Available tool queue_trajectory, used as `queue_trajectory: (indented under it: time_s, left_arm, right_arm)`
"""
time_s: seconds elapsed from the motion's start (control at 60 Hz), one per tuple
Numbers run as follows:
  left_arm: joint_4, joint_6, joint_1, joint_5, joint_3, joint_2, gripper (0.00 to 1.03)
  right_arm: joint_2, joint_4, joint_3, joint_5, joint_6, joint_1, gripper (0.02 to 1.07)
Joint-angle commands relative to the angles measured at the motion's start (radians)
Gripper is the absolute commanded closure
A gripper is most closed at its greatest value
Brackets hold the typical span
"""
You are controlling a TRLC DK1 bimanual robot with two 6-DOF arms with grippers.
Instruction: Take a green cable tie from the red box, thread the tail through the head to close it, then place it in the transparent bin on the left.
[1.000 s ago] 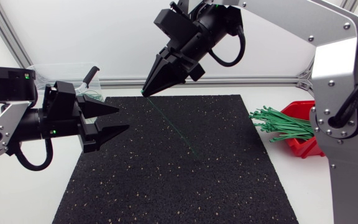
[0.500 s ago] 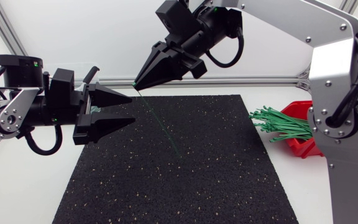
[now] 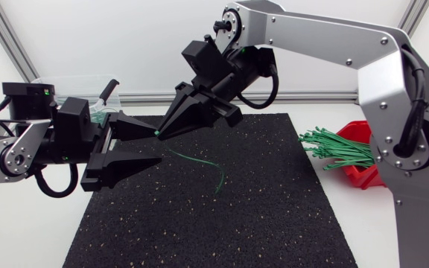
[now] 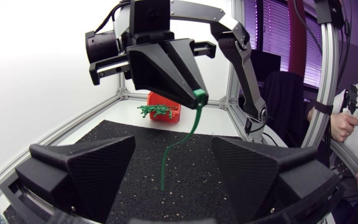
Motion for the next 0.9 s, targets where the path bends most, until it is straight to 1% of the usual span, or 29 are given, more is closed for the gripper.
queue_trajectory:
  time_s: [0.0, 0.167, 0.55, 0.667, 0.767, 0.817, 0.883]
  left_arm:
    - [0.021, 0.014, -0.018, 0.019, -0.032, 0.0, 0.18]
    - [0.028, 0.012, -0.045, 0.042, -0.043, 0.008, 0.18]
    - [0.028, -0.031, -0.067, 0.099, -0.038, -0.01, 0.17]
    - [0.028, -0.036, -0.079, 0.105, -0.038, -0.017, 0.18]
    - [0.028, -0.055, -0.082, 0.125, -0.032, -0.023, 0.29]
    - [0.028, -0.062, -0.082, 0.134, -0.029, -0.024, 0.38]
    - [0.03, -0.063, -0.081, 0.14, -0.026, -0.024, 0.44]
  right_arm:
    - [-0.052, -0.149, -0.046, -0.017, -0.05, 0.015, 0.99]
    - [-0.072, -0.149, -0.075, -0.031, -0.064, 0.024, 0.99]
    - [-0.075, -0.173, -0.121, -0.05, -0.131, 0.021, 0.99]
    - [-0.07, -0.173, -0.12, -0.049, -0.136, 0.021, 0.99]
    - [-0.069, -0.175, -0.124, -0.049, -0.14, 0.023, 0.99]
    - [-0.069, -0.175, -0.129, -0.049, -0.145, 0.023, 0.99]
    - [-0.069, -0.175, -0.129, -0.049, -0.147, 0.021, 0.99]
